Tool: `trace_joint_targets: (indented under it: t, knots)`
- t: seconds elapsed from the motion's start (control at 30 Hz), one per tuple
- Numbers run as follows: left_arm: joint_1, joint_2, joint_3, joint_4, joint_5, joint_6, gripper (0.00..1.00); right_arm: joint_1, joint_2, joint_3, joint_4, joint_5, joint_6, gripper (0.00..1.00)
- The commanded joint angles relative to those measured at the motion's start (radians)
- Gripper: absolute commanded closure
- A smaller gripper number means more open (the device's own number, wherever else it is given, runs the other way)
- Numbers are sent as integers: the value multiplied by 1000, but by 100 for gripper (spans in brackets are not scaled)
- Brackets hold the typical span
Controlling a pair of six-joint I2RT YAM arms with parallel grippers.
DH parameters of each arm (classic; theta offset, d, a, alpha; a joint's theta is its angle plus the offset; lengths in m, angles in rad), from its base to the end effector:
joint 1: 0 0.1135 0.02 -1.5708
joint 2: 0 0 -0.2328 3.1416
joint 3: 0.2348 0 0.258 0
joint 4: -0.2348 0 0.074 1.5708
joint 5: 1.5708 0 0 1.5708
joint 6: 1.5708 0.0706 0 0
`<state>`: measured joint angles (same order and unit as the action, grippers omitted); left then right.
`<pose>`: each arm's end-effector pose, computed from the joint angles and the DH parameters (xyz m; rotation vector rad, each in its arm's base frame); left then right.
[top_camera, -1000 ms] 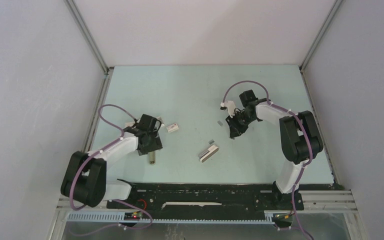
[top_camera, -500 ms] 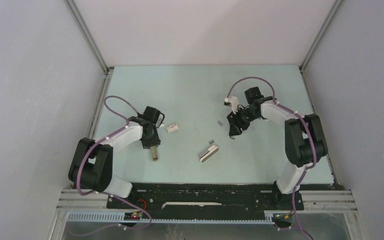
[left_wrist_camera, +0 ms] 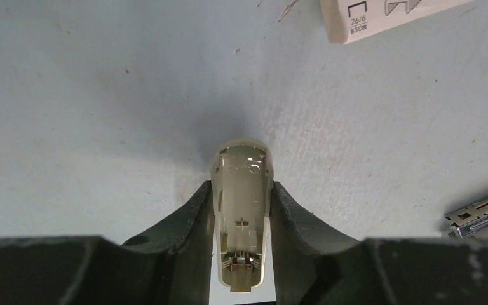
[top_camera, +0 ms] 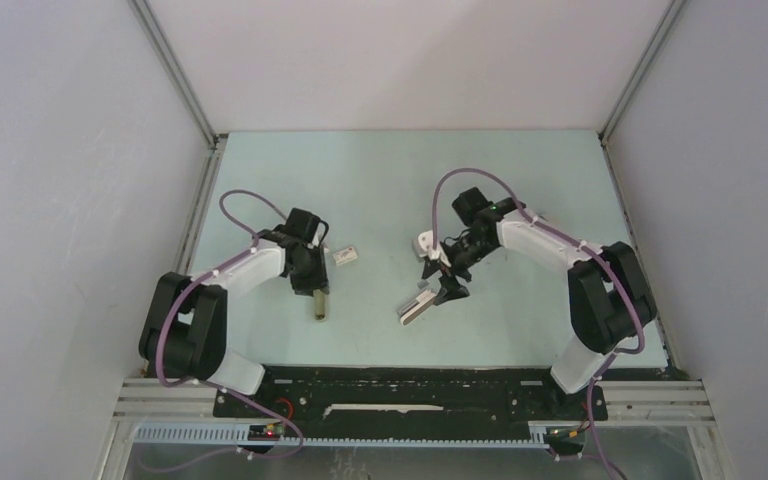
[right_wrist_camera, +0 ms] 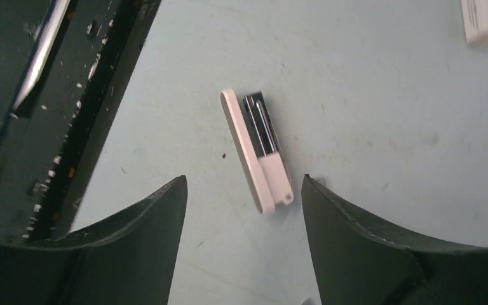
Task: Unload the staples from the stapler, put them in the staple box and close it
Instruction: Move the stapler to the center of the board, then pick up the stapler from the center of the board.
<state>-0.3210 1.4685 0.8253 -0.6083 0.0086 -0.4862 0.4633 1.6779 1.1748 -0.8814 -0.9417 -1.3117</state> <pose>0.2640 -0.0884 0.1053 -0.2328 2.8356 -0.1912 0.2563 0.1919 0.1630 -1.9346 1.4278 1.0218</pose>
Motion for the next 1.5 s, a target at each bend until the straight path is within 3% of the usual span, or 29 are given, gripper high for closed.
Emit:
trace_joint_targets:
  t: [0.0, 0.23, 0.57, 0.9, 1.13, 1.47]
  knots:
    - [22, 30, 44, 17, 70, 30, 67, 81, 38, 45, 7, 48, -288, 24]
    - [29, -36, 42, 23, 91, 28, 44, 163, 130, 62, 89, 200, -295, 24]
    - [39, -231, 23, 13, 87, 34, 40, 210, 206, 59, 146, 294, -238, 29]
    - [86, -413, -97, 218, 336, -118, 39, 246, 165, -31, 197, 328, -207, 59]
    - [85, -434, -233, 387, 508, -202, 38, 278, 81, -131, 377, 319, -102, 76]
    - [85, -413, -351, 598, 629, -290, 28, 313, 50, -126, 606, 387, 100, 81]
